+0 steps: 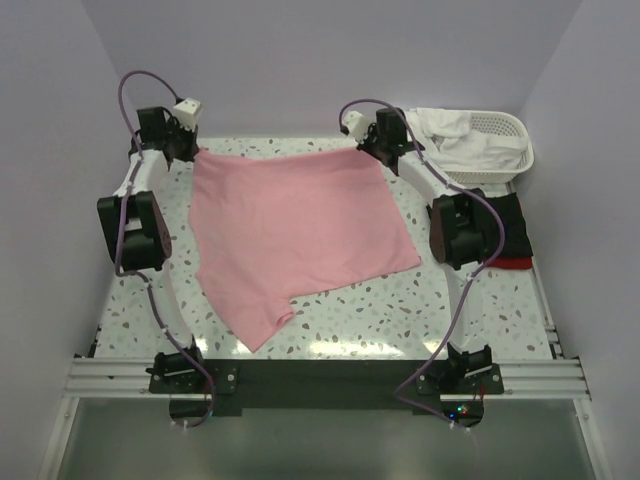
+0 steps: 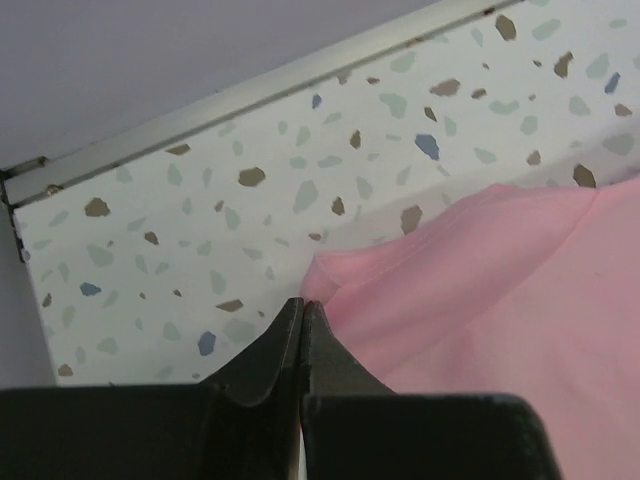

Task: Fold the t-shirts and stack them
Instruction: Fold the tshirt

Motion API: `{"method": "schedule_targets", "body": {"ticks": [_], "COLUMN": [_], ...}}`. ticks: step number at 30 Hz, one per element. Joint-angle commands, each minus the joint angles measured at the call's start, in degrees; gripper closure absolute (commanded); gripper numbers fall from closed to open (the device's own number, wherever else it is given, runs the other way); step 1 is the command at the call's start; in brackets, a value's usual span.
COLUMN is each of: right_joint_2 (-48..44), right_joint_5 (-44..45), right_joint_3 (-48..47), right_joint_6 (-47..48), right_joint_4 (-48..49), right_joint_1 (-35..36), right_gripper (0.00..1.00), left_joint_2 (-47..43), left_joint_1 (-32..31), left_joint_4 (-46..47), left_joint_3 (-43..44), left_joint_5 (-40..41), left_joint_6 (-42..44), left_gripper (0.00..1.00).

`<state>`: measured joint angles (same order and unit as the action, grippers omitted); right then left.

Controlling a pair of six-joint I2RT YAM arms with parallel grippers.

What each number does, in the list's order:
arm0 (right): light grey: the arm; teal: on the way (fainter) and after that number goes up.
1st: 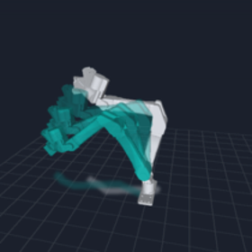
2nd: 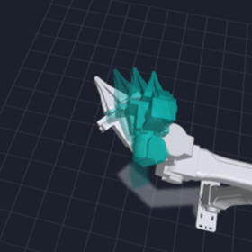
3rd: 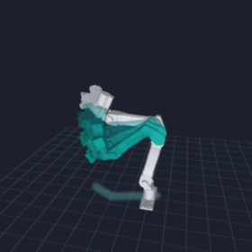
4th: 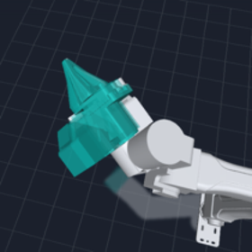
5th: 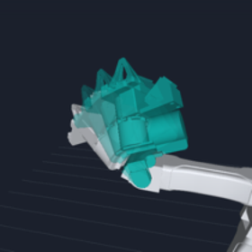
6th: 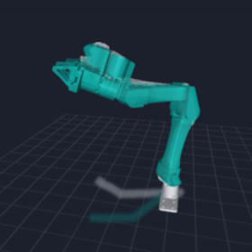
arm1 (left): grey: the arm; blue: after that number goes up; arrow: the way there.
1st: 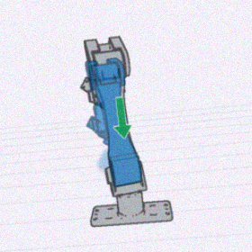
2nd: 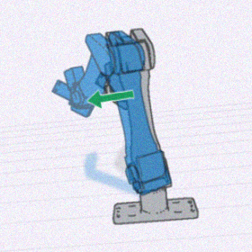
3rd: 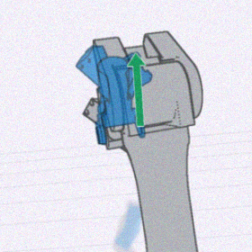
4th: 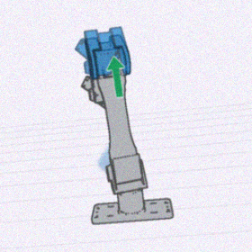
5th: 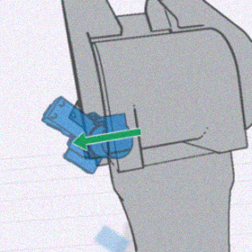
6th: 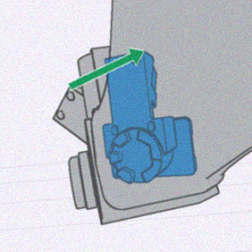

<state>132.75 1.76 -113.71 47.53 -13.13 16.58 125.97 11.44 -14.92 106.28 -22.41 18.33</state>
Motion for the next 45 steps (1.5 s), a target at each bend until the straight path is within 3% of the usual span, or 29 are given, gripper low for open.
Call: {"method": "schedule_targets", "body": {"ticks": [1,13,23,31,39,45], "right_joint_2": [-1.3,-2.8,-4.4,-7.3,-5.7,-8.3], "right_joint_5": [-1.6,-12.7,-16.8,-18.3,-15.8,-16.9], "right_joint_3": [-1.6,0.5,4.6,13.5,12.4,13.6], "right_joint_6": [2.7,9.8,15.0,19.3,18.3,22.1], "right_joint_4": [-3.0,-8.9,-10.2,-9.6,-8.4,-12.3], "right_joint_1": [-0.5,-4.4,-7.3,-7.1,-7.2,-7.0], "right_gripper": [1.00,1.00,1.00,1.00,1.00,1.00], "left_joint_2": [-7.2,-30.7,-40.5,-41.2,-38.0,-37.3], "left_joint_1": [-2.0,-7.4,-10.9,-12.8,-13.5,-13.5], "left_joint_4": [-2.2,-5.7,-10.6,-8.5,-9.6,-12.1], "left_joint_3": [-4.0,-31.5,-42.0,-50.5,-49.9,-49.1], "left_joint_5": [1.3,5.7,9.6,14.2,10.9,9.8], "left_joint_6": [4.7,11.0,8.6,9.6,9.2,13.6], "left_gripper": [1.00,1.00,1.00,1.00,1.00,1.00]}}
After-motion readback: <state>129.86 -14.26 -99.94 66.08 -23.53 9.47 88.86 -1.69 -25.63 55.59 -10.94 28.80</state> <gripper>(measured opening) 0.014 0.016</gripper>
